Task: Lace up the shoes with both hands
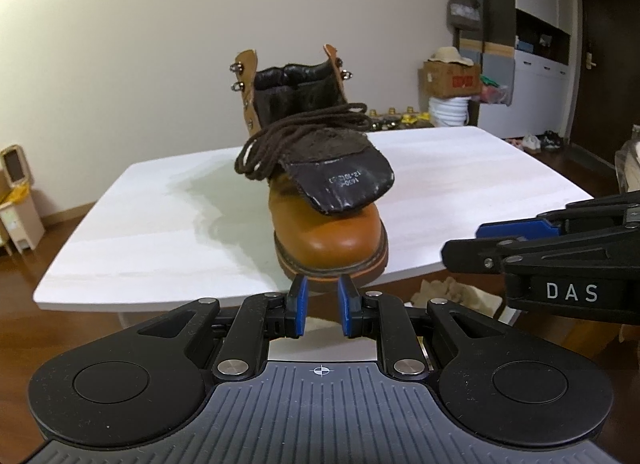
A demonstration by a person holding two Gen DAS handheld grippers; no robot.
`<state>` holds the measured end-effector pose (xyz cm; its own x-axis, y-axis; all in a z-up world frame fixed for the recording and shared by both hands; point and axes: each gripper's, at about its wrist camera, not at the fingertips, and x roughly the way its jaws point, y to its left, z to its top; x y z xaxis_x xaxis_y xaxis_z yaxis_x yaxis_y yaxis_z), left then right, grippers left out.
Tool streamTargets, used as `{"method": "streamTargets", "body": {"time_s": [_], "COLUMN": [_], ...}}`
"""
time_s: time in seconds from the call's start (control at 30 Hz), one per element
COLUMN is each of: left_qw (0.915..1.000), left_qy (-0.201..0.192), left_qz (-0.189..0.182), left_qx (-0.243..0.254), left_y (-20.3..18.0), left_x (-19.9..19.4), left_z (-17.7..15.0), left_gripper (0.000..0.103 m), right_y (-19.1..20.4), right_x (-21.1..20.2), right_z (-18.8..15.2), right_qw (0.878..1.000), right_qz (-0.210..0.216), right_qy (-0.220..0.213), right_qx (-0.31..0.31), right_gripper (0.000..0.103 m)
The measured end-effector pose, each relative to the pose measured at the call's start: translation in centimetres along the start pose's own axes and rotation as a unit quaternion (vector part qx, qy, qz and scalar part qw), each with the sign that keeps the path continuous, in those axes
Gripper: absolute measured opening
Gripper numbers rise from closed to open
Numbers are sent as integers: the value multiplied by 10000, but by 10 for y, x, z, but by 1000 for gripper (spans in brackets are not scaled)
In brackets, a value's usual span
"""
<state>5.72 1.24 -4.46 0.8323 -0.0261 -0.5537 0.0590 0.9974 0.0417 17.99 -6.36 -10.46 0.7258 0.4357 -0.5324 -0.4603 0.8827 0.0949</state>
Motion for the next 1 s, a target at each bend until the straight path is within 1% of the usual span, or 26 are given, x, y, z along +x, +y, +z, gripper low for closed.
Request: {"method": "streamTargets", "body": {"time_s": [0.1,0.23,0.37,0.47,0.57,0.67,0.77,0.83,0.9,0.93,0.97,1.0], "left_qw": [10000,9999,9998,9993,9989,9992,9997,9994,9979,9971,9951,9935], "left_qy": [6,50,44,46,63,40,-45,-100,-219,-274,-348,-340], "left_qz": [-10,58,208,367,461,401,147,-72,-311,-364,-504,-630], "left_qx": [-22,-64,-18,-21,-42,-44,167,309,528,610,773,886], "left_y": [2,6,13,23,34,48,62,73,86,90,97,104], "left_x": [5,6,-1,-6,-7,-3,10,24,41,46,55,62], "left_z": [1,3,2,0,0,5,14,22,32,35,42,48], "left_gripper": [18,18,18,18,18,18,18,18,18,18,18,18], "right_y": [-2,-4,-5,-2,5,14,26,32,37,38,38,36], "right_x": [10,14,14,11,8,4,11,22,50,60,66,77], "right_z": [3,4,7,12,20,36,57,70,88,93,97,105], "right_qw": [9999,9992,9992,9987,9946,9832,9609,9459,9267,9208,9172,9137], "right_qz": [-66,-378,-364,-283,-97,105,229,298,447,492,518,592], "right_qy": [95,111,76,-93,-315,-617,-882,-897,-627,-518,-433,-244], "right_qx": [-6,-86,-108,-417,-983,-1716,-2616,-3104,-3677,-3834,-3927,-4012], "right_gripper": [34,34,34,34,34,34,36,36,36,36,36,36]}}
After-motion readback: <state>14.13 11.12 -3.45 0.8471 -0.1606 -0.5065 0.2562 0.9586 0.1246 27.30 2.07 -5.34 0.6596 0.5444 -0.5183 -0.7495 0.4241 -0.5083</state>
